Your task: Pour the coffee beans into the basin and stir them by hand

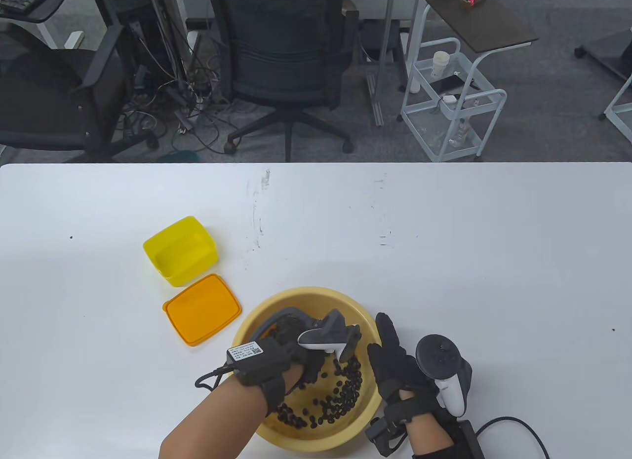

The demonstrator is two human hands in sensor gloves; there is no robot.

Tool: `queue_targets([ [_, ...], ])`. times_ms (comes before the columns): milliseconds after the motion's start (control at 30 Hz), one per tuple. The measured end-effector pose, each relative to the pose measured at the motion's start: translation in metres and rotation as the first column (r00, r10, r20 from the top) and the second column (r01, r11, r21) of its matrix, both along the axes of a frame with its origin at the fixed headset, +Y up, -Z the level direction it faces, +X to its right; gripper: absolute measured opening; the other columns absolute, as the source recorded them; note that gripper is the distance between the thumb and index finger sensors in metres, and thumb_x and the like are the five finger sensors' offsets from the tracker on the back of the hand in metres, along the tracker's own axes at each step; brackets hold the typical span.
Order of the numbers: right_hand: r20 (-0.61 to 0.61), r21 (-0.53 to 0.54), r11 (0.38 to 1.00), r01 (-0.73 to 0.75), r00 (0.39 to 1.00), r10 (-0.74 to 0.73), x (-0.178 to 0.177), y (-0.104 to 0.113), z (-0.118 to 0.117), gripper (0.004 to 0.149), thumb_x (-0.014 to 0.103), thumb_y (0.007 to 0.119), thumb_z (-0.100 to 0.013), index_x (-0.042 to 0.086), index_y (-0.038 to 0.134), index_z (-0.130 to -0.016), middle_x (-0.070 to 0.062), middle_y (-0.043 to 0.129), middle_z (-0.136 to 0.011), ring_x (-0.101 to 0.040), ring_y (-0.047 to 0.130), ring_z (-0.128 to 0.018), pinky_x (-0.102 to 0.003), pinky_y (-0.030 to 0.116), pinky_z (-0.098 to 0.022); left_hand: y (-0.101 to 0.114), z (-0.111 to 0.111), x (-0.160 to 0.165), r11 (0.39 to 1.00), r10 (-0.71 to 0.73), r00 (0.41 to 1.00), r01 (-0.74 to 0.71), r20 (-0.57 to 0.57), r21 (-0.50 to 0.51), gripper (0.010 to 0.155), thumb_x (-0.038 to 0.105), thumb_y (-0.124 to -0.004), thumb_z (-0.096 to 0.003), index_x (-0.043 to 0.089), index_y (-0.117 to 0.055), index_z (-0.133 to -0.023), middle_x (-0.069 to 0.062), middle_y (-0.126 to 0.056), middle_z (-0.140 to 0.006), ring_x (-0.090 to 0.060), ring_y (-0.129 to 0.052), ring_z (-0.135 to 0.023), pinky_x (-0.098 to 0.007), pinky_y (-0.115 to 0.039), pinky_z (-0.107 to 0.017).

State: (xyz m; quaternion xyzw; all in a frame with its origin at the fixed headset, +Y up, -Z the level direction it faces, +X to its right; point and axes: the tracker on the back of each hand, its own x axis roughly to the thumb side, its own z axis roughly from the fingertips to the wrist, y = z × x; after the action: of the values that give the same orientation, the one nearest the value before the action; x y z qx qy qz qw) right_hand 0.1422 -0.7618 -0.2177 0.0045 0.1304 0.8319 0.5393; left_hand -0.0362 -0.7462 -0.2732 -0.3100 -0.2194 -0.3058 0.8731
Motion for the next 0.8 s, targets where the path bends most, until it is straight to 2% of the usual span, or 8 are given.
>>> queue_targets([
  [100, 0.0, -0.001, 1.0, 0.001, 1.0, -0.001, 0.0, 0.0, 0.0, 0.063, 0.036, 0.052, -0.057, 0.017, 0.019, -0.107, -0.025, 0.051, -0.1, -0.05, 0.072, -0.081, -0.063, 0.055, -0.059, -0.004, 0.002, -0.002, 0.995, -0.086, 0.996, 0.086, -0.001, -0.043, 0.068, 0.049, -0.057, -0.0521, -0.005, -0.073, -0.09, -0.023, -0.094, -0.078, -0.035, -0.108, -0.055, -0.048, -0.069, -0.067],
  [267, 0.0, -0.001, 1.0, 0.0, 1.0, 0.0, 0.0, 0.0, 0.0, 0.063, 0.036, 0.052, -0.057, 0.017, 0.019, -0.107, -0.025, 0.051, -0.1, -0.05, 0.072, -0.081, -0.063, 0.055, -0.059, -0.013, 0.003, -0.006, 0.934, -0.181, 0.979, 0.141, -0.095, -0.328, 0.069, 0.051, -0.057, -0.0519, -0.006, -0.082, -0.081, -0.022, -0.101, -0.068, -0.034, -0.111, -0.045, -0.049, -0.069, -0.068],
  [367, -0.001, -0.002, 1.0, 0.002, 1.0, -0.002, 0.0, 0.0, 0.0, 0.063, 0.036, 0.052, -0.057, 0.017, 0.019, -0.107, -0.025, 0.051, -0.1, -0.05, 0.072, -0.081, -0.063, 0.055, -0.059, -0.022, 0.007, -0.006, 0.865, -0.074, 0.981, -0.027, -0.18, -0.501, 0.067, 0.051, -0.059, -0.0509, -0.005, -0.089, -0.072, -0.02, -0.107, -0.059, -0.033, -0.113, -0.041, -0.048, -0.072, -0.065],
  [467, 0.0, -0.001, 1.0, 0.0, 1.0, 0.0, 0.0, 0.0, 0.0, 0.063, 0.036, 0.052, -0.057, 0.018, 0.019, -0.107, -0.025, 0.051, -0.1, -0.05, 0.072, -0.081, -0.063, 0.055, -0.059, -0.026, 0.006, -0.006, 0.745, 0.08, 0.939, -0.279, -0.334, -0.606, 0.067, 0.051, -0.059, -0.051, -0.005, -0.091, -0.067, -0.018, -0.109, -0.052, -0.031, -0.115, -0.034, -0.045, -0.076, -0.062],
  [567, 0.0, -0.002, 1.0, 0.001, 1.0, -0.001, 0.0, 0.0, 0.0, 0.063, 0.036, 0.052, -0.057, 0.017, 0.019, -0.107, -0.025, 0.051, -0.1, -0.051, 0.072, -0.081, -0.063, 0.055, -0.059, -0.026, 0.004, -0.006, 0.588, 0.237, 0.844, -0.519, -0.481, -0.62, 0.065, 0.052, -0.056, -0.0522, 0.0, -0.088, -0.076, -0.014, -0.107, -0.062, -0.029, -0.114, -0.046, -0.045, -0.076, -0.062],
  [600, 0.0, -0.003, 1.0, 0.0, 1.0, 0.0, 0.0, 0.0, 0.0, 0.063, 0.036, 0.052, -0.057, 0.017, 0.018, -0.107, -0.025, 0.051, -0.1, -0.05, 0.072, -0.081, -0.063, 0.055, -0.059, -0.026, 0.003, -0.006, 0.519, 0.298, 0.783, -0.612, -0.546, -0.596, 0.065, 0.052, -0.055, -0.053, 0.001, -0.083, -0.081, -0.014, -0.104, -0.068, -0.029, -0.112, -0.052, -0.045, -0.075, -0.062],
  [700, 0.0, -0.004, 1.0, 0.0, 1.0, 0.0, 0.0, 0.0, 0.0, 0.063, 0.036, 0.052, -0.057, 0.017, 0.018, -0.107, -0.025, 0.051, -0.1, -0.051, 0.072, -0.081, -0.063, 0.054, -0.059, -0.021, -0.003, -0.004, 0.401, 0.434, 0.655, -0.755, -0.618, -0.519, 0.064, 0.052, -0.052, -0.0558, 0.002, -0.066, -0.094, -0.014, -0.092, -0.082, -0.028, -0.104, -0.068, -0.047, -0.07, -0.066],
  [800, 0.0, -0.004, 1.0, 0.002, 1.0, -0.002, 0.0, 0.0, 0.0, 0.063, 0.036, 0.052, -0.057, 0.017, 0.018, -0.107, -0.025, 0.051, -0.1, -0.051, 0.072, -0.081, -0.063, 0.055, -0.059, -0.014, -0.008, -0.005, 0.402, 0.556, 0.566, -0.824, -0.609, -0.399, 0.063, 0.051, -0.05, -0.057, 0.007, -0.051, -0.103, -0.011, -0.079, -0.094, -0.023, -0.096, -0.075, -0.045, -0.062, -0.072],
])
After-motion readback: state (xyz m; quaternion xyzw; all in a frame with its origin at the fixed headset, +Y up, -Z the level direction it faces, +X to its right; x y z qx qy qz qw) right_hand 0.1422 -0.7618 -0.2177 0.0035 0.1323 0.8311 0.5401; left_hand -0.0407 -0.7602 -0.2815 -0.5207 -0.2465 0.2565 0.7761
